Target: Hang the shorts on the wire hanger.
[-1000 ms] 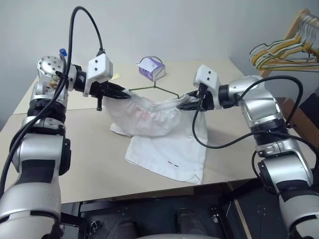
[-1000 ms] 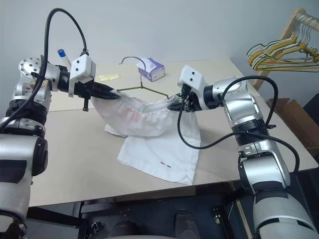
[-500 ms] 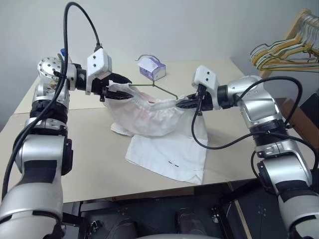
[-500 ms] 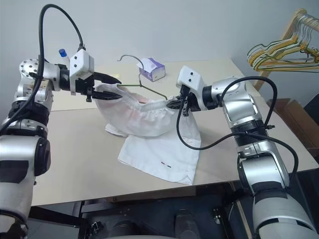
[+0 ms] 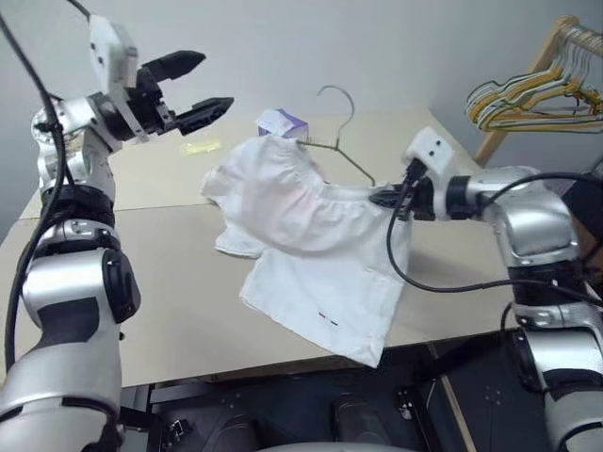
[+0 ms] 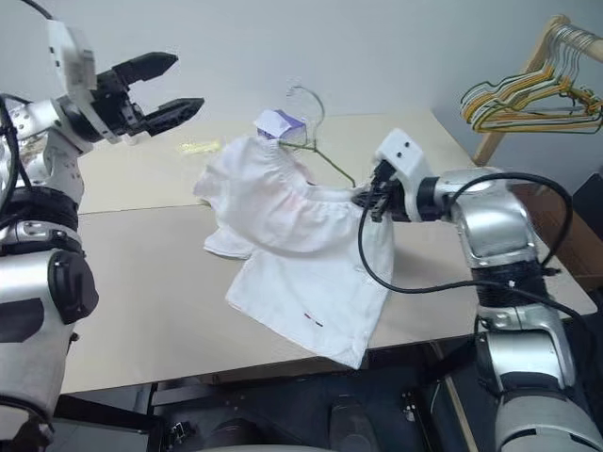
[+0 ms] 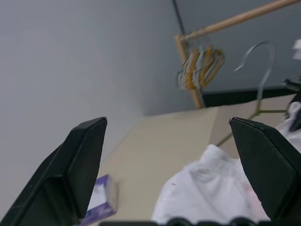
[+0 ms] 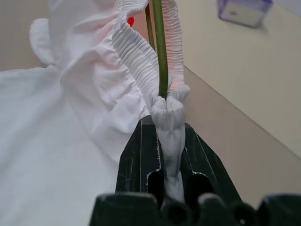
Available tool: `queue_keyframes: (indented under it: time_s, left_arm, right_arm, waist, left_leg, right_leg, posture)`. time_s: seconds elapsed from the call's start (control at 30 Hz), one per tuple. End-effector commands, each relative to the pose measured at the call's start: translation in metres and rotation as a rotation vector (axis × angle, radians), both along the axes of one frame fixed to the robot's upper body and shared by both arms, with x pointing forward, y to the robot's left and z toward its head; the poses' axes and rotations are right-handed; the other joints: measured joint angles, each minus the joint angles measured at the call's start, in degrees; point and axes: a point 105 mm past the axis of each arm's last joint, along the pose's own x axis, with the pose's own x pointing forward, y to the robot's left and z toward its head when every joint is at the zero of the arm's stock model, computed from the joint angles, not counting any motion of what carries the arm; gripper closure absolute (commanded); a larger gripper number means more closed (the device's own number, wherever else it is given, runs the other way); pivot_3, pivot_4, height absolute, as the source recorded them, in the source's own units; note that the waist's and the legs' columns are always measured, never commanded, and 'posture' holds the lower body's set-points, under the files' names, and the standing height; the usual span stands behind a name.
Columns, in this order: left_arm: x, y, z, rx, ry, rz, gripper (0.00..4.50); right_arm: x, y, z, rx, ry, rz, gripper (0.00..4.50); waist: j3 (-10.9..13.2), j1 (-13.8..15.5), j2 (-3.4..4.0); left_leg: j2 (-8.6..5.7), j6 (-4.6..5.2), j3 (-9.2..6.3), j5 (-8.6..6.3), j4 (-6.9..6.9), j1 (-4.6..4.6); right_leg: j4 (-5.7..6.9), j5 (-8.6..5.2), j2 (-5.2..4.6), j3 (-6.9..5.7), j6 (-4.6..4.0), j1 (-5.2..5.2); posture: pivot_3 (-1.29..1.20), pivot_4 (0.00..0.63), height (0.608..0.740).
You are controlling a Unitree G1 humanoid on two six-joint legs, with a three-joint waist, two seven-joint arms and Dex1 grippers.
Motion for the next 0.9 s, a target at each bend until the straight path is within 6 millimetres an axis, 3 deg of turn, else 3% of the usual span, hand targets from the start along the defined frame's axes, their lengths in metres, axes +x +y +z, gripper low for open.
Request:
queue_keyframes:
  time_s: [0.03,0.3,0.43,0.9]
  left_arm:
    - [-0.019,-0.010,-0.001,-0.017,-0.030,-0.094,0.00]
    - [-0.058,-0.037,-0.025,-0.063,0.001,-0.178,0.00]
    - [-0.063,-0.050,-0.029,-0.088,0.024,-0.217,0.00]
    - [-0.075,-0.067,-0.015,-0.131,-0.019,-0.288,0.00]
  right_arm:
    - [-0.014,-0.022,0.022,0.036,-0.008,-0.187,4.40]
    - [-0.032,-0.101,0.021,0.084,0.053,-0.704,4.40]
    - [-0.036,-0.136,0.026,0.147,0.021,-0.899,4.40]
    - [-0.062,-0.195,0.043,0.286,-0.121,-1.617,4.40]
  waist:
    - [0.0,-0.2,0.01]
    - [0.0,-1.4,0.00]
    - [0.0,-1.9,0.04]
    - [-0.2,-6.7,0.38]
  left_leg:
    - [0.01,0.00,0.00,0.00,0.00,0.01]
    - [-0.01,0.01,-0.03,-0.01,0.09,0.03]
    - [-0.03,0.03,-0.01,-0.02,0.09,0.16]
    - [-0.05,0.05,-0.01,-0.03,0.05,0.29]
  right_leg:
    - [0.01,0.00,0.00,0.01,0.00,0.01]
    - [-0.16,0.00,-0.02,0.04,0.00,0.07]
    - [-0.22,0.00,-0.02,0.09,0.00,0.14]
    - [-0.20,-0.01,-0.02,0.26,0.02,0.20]
  posture:
    - [-0.17,0.000,0.740]
    - [-0.25,0.000,0.740]
    - [-0.27,0.000,0.740]
    - [-0.27,0.000,0.740]
